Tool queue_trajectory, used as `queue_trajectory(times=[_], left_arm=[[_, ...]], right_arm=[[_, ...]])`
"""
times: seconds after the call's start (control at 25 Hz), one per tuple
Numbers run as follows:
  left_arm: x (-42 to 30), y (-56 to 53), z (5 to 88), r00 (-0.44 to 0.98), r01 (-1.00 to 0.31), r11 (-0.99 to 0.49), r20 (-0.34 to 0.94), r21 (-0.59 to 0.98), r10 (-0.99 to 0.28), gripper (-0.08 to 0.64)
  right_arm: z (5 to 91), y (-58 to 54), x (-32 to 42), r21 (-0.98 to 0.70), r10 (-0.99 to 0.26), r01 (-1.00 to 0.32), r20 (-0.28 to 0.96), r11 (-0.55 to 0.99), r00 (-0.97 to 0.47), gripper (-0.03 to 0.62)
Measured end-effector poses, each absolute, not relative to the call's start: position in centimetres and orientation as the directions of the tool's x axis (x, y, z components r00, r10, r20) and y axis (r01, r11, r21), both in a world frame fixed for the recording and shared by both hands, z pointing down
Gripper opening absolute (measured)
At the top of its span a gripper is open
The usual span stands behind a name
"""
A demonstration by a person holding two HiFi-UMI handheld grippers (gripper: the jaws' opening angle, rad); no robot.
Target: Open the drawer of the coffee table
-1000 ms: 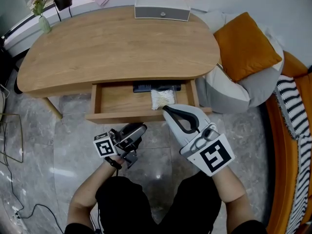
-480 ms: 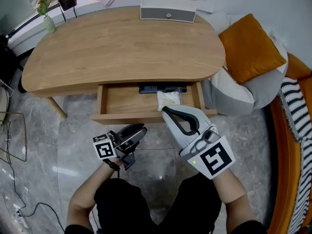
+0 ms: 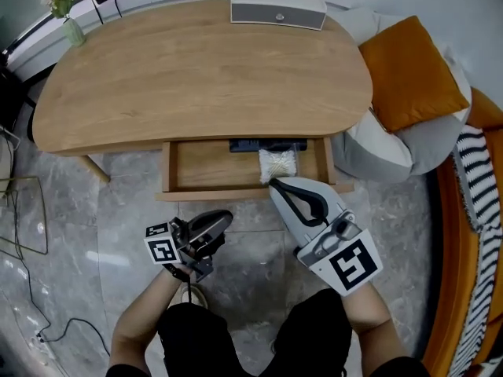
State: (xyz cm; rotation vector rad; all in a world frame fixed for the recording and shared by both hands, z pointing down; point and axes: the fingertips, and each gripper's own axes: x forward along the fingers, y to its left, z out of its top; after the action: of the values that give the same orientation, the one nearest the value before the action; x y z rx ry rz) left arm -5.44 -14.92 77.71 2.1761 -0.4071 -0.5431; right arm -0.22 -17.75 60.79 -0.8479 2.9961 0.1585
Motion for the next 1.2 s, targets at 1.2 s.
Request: queue_trajectory(times=[1.2], left_arm=[[-3.1,-16.3,46.0,0.772,-0.201,-0.308,-0.043,0.93,-0.635,0.008]], right_arm=[[37.5,-16.3,9.2,-0.054,-0.72,-0.76,0.281,0.648,-0.634,0.0]])
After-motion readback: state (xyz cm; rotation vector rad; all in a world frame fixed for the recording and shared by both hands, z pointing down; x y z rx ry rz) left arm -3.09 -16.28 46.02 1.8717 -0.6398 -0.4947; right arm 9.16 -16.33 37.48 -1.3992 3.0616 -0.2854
